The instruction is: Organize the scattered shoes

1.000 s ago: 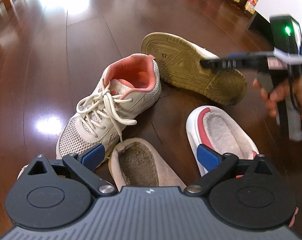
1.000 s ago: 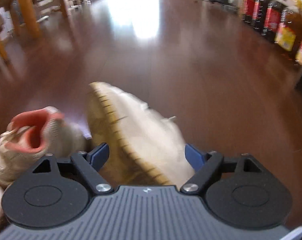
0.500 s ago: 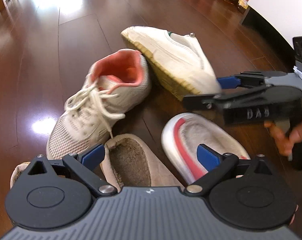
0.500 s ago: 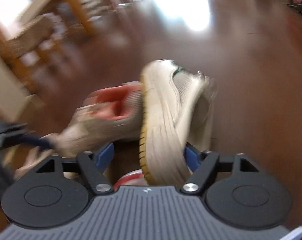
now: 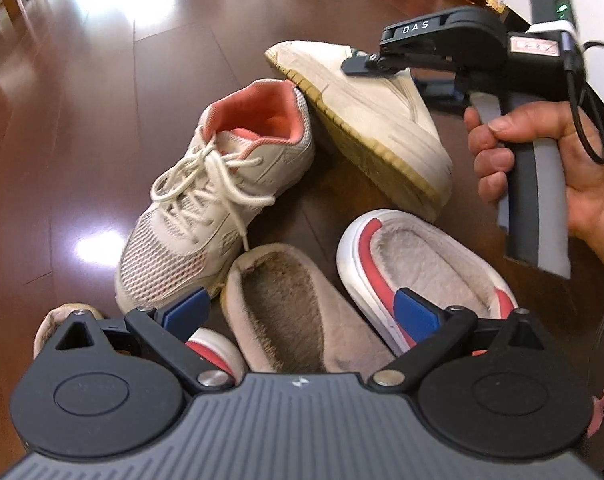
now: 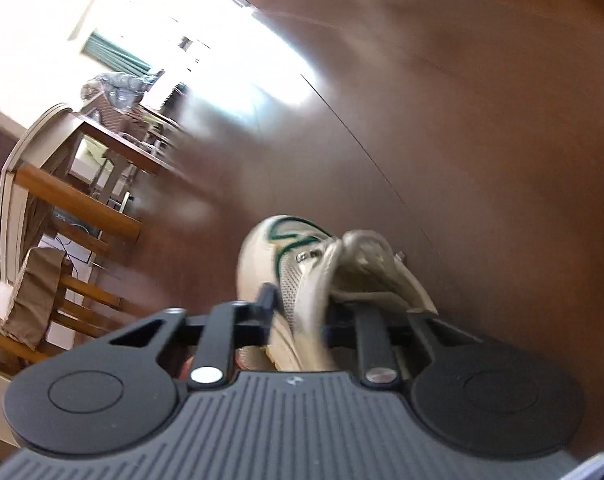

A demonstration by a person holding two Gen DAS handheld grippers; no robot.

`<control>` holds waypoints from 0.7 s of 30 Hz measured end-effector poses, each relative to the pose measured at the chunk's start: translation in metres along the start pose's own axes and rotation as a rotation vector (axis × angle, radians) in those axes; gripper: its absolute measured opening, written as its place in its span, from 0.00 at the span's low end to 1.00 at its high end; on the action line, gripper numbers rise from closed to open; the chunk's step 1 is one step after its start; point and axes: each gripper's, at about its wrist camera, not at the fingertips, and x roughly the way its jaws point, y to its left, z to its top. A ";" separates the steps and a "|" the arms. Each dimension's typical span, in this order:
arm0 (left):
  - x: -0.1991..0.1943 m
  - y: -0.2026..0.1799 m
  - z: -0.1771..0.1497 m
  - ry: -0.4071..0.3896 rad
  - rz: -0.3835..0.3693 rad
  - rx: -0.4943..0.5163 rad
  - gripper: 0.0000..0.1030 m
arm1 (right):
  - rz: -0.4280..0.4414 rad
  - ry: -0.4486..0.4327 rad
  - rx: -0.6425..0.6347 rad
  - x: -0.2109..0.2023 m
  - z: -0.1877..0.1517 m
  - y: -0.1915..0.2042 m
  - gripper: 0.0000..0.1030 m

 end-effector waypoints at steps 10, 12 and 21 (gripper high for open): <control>-0.039 -0.006 -0.041 -0.006 0.083 0.017 0.97 | 0.112 -0.005 -0.587 -0.103 -0.061 0.062 0.05; -0.051 -0.015 -0.050 -0.009 0.094 0.006 0.96 | 0.162 0.050 -0.662 -0.152 -0.071 0.063 0.05; -0.099 -0.127 -0.084 -0.027 0.082 0.099 0.97 | 0.257 0.363 -0.831 -0.353 -0.073 0.016 0.05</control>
